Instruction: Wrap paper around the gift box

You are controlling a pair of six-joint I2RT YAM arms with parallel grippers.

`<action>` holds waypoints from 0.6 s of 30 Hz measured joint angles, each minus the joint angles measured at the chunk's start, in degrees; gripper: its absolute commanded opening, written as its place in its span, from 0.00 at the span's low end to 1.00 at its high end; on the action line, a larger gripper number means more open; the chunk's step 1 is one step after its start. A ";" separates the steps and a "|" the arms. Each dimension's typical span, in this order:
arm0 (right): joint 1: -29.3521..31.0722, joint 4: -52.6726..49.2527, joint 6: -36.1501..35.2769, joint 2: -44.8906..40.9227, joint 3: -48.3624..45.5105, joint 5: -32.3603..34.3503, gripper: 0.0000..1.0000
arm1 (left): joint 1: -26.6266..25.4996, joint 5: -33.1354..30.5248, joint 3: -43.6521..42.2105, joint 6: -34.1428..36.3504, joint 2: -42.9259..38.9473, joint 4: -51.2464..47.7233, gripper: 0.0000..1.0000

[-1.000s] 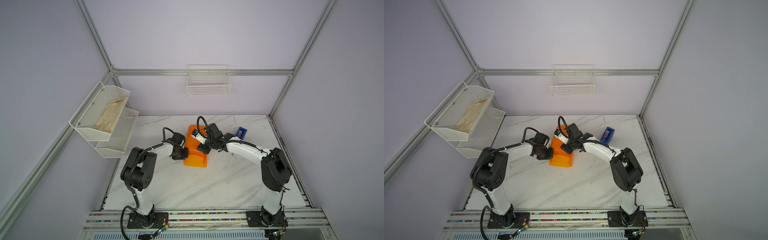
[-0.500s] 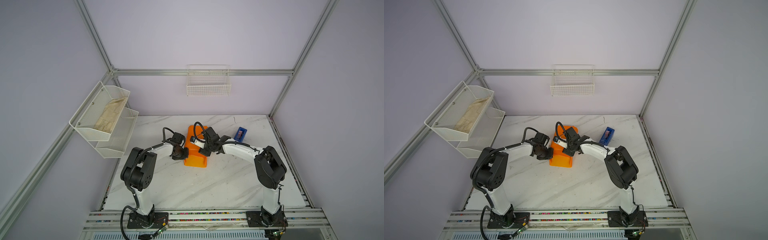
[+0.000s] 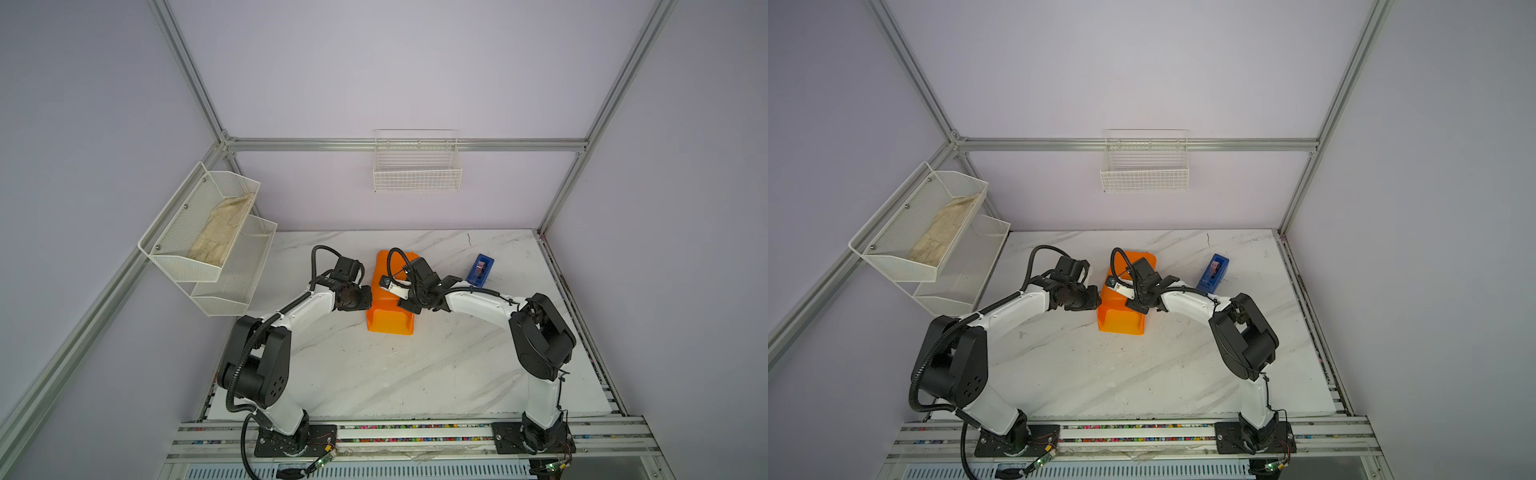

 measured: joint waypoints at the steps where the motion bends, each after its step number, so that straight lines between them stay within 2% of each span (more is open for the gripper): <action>1: 0.00 0.02 0.00 0.00 0.00 0.00 0.55 | 0.48 -0.46 0.02 -0.15 -0.13 -0.39 0.30; 4: 0.00 0.02 0.00 0.00 0.00 -0.02 0.54 | 2.10 -1.42 0.00 -0.98 0.17 -1.70 0.27; 8: 0.00 0.02 -0.02 0.00 0.00 -0.02 0.54 | 3.45 -0.87 0.02 -1.53 2.78 -2.34 0.18; 18: 0.00 0.00 0.00 0.00 0.00 -0.09 0.54 | 3.37 8.37 0.00 -1.57 8.50 1.33 0.11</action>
